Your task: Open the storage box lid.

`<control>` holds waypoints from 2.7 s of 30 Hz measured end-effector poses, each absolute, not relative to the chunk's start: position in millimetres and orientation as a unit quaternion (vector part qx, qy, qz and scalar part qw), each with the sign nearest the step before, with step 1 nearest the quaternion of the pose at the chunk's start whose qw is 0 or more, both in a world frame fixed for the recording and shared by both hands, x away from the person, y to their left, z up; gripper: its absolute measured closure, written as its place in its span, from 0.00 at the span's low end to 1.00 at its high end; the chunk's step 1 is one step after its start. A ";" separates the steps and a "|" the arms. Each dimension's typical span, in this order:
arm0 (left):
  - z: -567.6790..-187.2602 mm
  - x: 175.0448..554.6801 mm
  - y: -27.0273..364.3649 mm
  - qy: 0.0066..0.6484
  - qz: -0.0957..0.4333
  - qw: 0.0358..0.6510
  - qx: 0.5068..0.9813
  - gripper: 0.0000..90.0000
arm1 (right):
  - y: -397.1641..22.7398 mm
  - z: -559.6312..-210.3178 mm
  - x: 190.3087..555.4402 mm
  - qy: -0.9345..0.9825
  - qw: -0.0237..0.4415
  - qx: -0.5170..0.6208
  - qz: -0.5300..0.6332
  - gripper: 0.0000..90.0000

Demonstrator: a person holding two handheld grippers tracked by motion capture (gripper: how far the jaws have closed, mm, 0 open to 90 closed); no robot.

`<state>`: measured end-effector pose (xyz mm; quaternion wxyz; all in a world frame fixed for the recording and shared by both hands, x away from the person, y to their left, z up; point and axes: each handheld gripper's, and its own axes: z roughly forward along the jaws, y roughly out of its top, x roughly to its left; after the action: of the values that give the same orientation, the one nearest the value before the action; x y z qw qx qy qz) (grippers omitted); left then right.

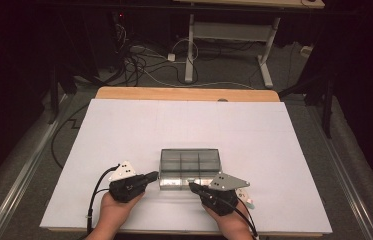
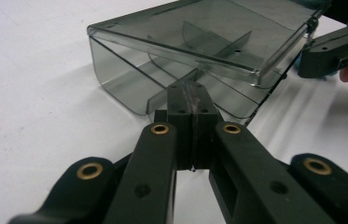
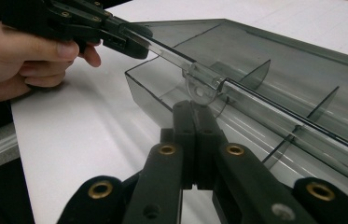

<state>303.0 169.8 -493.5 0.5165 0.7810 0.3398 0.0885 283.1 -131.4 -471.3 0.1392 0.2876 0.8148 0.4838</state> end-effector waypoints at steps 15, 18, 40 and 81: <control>-488.5 299.0 162.6 0.326 0.079 0.524 0.783 0.97 | -131.9 -467.6 280.2 0.813 0.141 0.284 0.489 1.00; -489.8 299.5 162.0 0.326 0.079 0.520 0.786 0.97 | -133.5 -467.6 279.4 0.814 0.141 0.284 0.487 1.00; -489.5 299.0 164.0 0.318 0.082 0.521 0.788 0.97 | -178.4 -454.8 277.7 0.796 0.171 0.312 0.489 1.00; -489.4 299.9 164.6 0.320 0.082 0.524 0.785 0.97 | -221.9 -459.4 295.7 0.781 0.198 0.382 0.452 1.00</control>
<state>299.9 164.6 -489.4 0.5237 0.7850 0.3205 0.0824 295.7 -221.9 -459.4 0.1977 0.3822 0.7812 0.4523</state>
